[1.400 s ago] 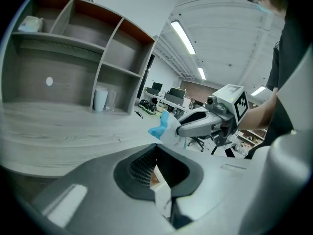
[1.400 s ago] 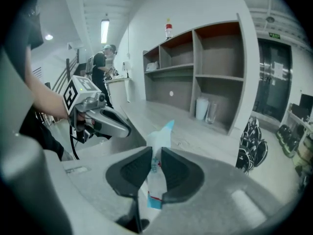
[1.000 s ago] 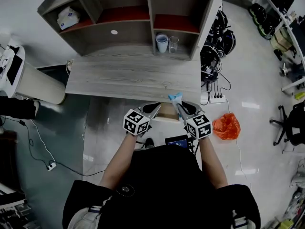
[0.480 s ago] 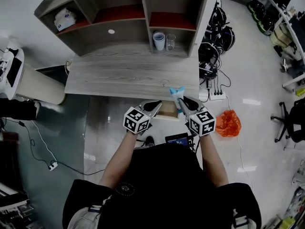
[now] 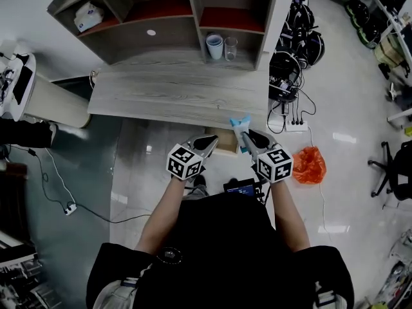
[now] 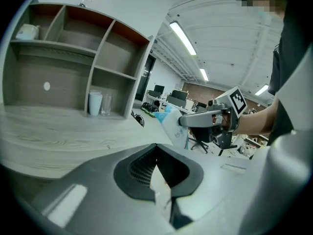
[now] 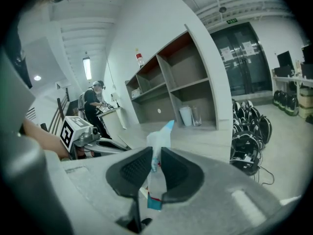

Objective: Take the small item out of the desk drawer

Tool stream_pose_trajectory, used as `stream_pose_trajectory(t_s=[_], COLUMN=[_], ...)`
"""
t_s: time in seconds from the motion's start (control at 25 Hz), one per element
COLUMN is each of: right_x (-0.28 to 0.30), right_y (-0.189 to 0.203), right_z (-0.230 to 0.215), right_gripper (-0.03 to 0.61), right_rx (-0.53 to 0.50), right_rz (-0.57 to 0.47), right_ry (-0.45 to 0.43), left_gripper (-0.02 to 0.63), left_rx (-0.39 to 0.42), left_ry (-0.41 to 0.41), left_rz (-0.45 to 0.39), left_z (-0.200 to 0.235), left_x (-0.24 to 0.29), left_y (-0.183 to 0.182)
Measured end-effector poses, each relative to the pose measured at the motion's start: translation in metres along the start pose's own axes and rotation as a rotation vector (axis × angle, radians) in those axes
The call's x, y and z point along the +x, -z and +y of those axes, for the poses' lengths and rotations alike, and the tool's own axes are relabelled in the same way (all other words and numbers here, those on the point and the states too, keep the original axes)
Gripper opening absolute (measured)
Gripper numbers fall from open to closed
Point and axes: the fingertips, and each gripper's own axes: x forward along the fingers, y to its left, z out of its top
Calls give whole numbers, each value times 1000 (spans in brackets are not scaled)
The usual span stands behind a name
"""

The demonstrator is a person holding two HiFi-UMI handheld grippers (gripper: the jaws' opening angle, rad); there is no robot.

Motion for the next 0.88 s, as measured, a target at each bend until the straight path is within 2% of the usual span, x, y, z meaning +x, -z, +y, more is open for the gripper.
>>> stream_pose_trajectory(t_s=[0.4, 0.64, 0.88], right_x=[-11, -17, -26], right_y=[13, 20, 22], right_z=[-12, -3, 9], right_gripper=[54, 54, 54], right_rx=[60, 78, 90], right_rz=[12, 3, -14], right_ry=[-92, -109, -84], left_gripper=[2, 2, 0], left_rx=[-71, -59, -10], left_ry=[-92, -94, -49], left_rz=[11, 20, 11], left_z=[-16, -19, -32], left_x=[-5, -10, -21], left_y=[26, 32, 27])
